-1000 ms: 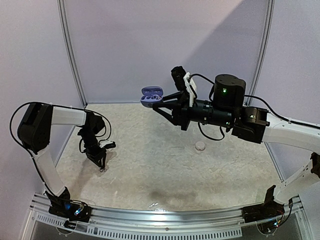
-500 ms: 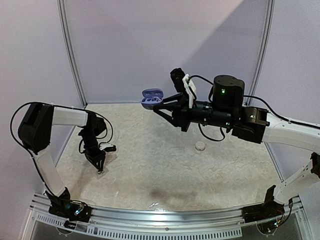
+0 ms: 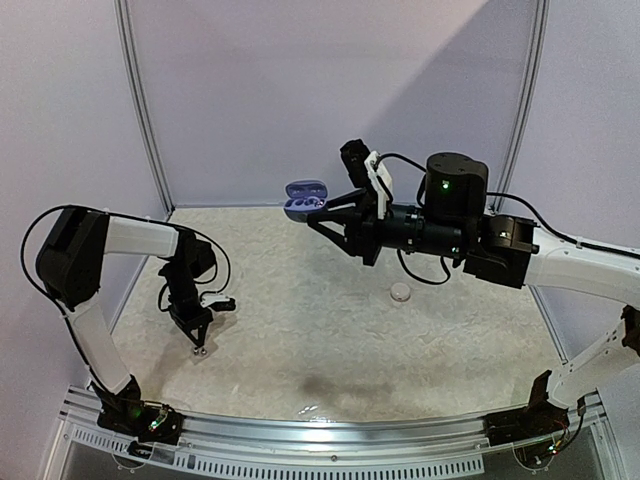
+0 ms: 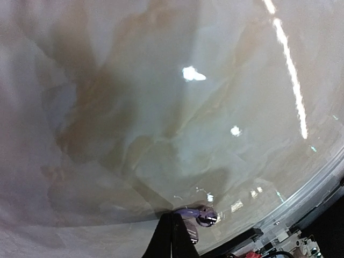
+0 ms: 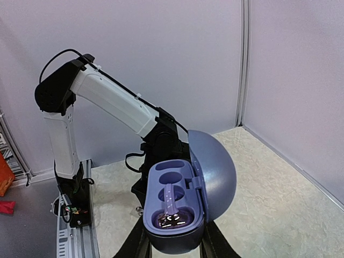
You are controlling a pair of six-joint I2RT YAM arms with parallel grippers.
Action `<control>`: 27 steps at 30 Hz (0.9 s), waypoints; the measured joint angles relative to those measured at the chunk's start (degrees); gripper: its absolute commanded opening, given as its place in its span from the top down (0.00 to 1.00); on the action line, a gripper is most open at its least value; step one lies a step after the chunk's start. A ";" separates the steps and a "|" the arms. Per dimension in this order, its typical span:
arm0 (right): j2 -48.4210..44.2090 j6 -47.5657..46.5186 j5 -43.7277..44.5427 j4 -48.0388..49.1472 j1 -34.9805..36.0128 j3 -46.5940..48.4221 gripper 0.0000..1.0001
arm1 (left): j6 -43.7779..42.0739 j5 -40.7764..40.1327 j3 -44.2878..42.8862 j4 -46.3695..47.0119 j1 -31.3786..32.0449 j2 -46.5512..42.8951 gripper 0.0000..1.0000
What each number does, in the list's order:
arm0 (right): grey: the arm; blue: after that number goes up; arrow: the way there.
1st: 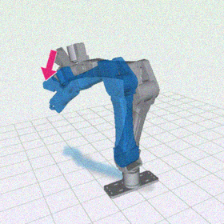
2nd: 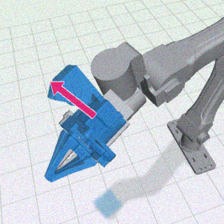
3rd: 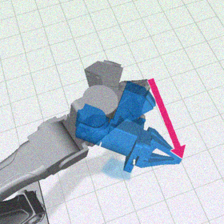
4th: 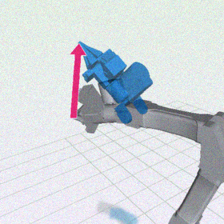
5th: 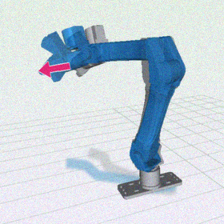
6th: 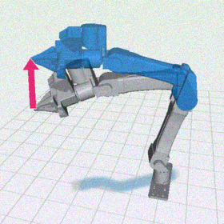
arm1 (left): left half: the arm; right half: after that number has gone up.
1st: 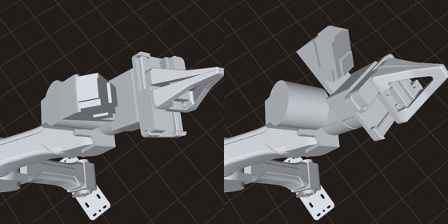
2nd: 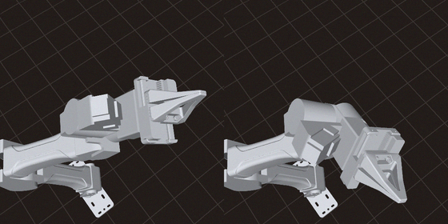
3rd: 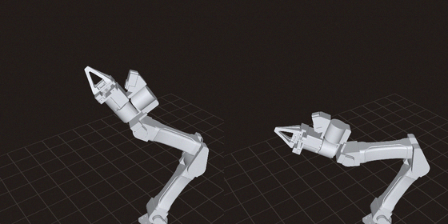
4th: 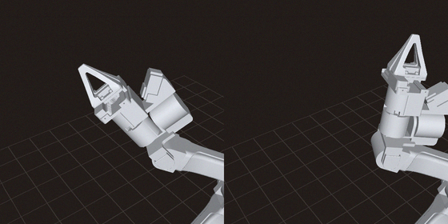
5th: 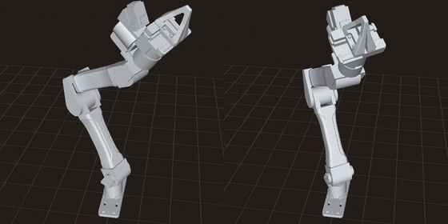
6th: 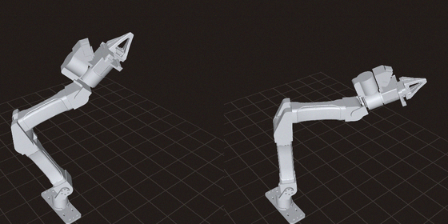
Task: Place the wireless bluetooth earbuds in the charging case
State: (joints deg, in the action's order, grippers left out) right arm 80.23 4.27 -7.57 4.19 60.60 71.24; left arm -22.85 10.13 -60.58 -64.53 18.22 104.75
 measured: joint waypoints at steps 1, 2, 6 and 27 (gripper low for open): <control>-0.02 0.00 0.07 -0.11 0.00 -0.13 1.00 | -0.02 0.02 0.13 -0.04 0.07 0.00 0.98; -0.02 0.02 0.15 -0.13 0.00 -0.26 1.00 | -0.13 0.11 0.37 -0.09 0.13 -0.04 0.97; -0.04 0.02 0.42 -0.22 0.00 -0.42 1.00 | -0.68 0.39 1.05 -0.31 0.37 -0.24 0.86; -0.26 0.02 0.52 -0.33 -0.02 -0.42 1.00 | -1.14 -0.83 4.02 -2.16 4.72 -3.17 0.82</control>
State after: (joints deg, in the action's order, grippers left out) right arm 79.96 4.29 -7.05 3.86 60.58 70.83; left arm -23.99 9.30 -56.55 -66.70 22.94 101.58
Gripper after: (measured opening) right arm 0.282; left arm 0.172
